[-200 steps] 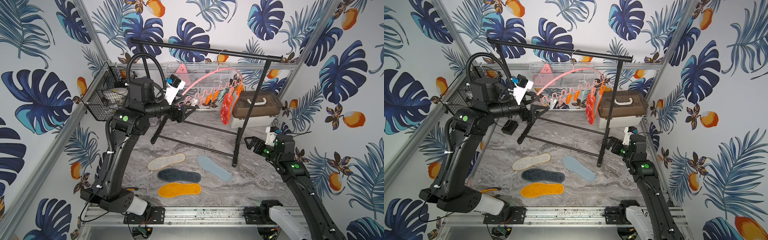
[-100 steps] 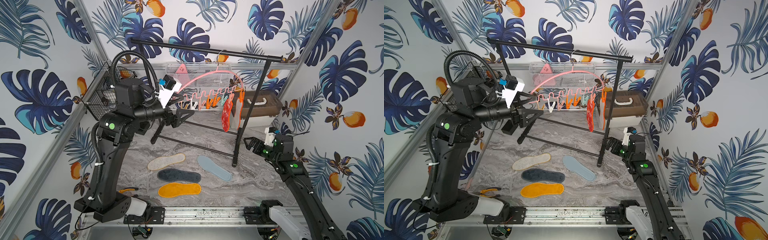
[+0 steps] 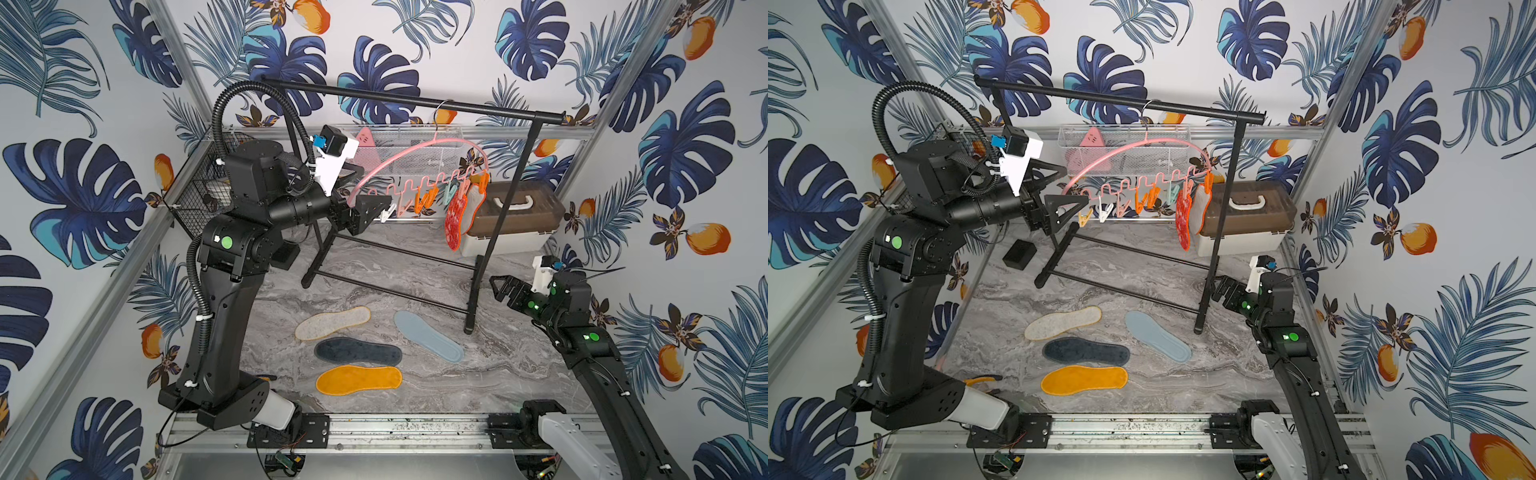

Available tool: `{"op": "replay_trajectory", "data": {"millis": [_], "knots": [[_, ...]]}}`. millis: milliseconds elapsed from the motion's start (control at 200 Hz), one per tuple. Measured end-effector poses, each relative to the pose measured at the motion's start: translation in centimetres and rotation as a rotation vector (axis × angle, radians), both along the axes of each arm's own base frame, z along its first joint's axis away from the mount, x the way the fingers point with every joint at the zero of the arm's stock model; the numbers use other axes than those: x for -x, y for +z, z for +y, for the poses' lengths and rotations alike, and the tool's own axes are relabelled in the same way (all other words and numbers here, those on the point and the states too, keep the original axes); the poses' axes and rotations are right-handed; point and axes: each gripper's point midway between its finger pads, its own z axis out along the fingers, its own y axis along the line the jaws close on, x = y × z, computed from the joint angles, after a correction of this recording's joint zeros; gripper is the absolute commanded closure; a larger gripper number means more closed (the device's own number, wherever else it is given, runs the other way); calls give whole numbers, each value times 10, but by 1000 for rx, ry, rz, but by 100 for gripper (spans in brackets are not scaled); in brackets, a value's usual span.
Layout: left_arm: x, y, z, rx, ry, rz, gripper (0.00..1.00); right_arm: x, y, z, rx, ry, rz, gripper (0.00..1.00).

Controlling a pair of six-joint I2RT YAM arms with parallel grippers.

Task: Take the shoe insoles off the hanger
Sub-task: Adjust the hanger on the clothesline.

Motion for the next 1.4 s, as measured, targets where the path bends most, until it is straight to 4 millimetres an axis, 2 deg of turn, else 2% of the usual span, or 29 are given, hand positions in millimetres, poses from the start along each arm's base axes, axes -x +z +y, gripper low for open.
{"op": "replay_trajectory", "data": {"millis": [245,355,510,610,690,791,856,921,1056,1186,1321,1401], "knots": [[-53,-21,13,22,184,55,1,-1,-2,1,-6,4,7,0],[-67,-26,10,37,191,67,1,1,1,1,-6,3,-1,0],[-73,-45,-3,37,122,109,1,2,4,0,0,-1,-13,0],[-68,-59,-12,38,62,154,1,2,4,-1,3,-3,-15,0],[-62,-61,-15,40,29,164,4,2,2,-1,5,-2,-11,0],[-55,-57,-14,44,22,155,14,0,-1,-1,6,-2,2,0],[-56,-58,-12,40,35,154,34,-1,-3,-1,6,-1,7,0],[-61,-62,-9,30,67,156,47,-1,-4,-1,5,-1,10,0],[-66,-65,-5,16,97,150,54,-1,-4,0,4,0,11,0],[-68,-63,-3,15,112,143,71,0,-3,0,4,0,7,0],[-69,-56,1,17,139,126,78,0,-3,0,4,0,7,0],[-70,-50,4,13,159,105,89,-1,-4,0,4,1,11,0]]}}
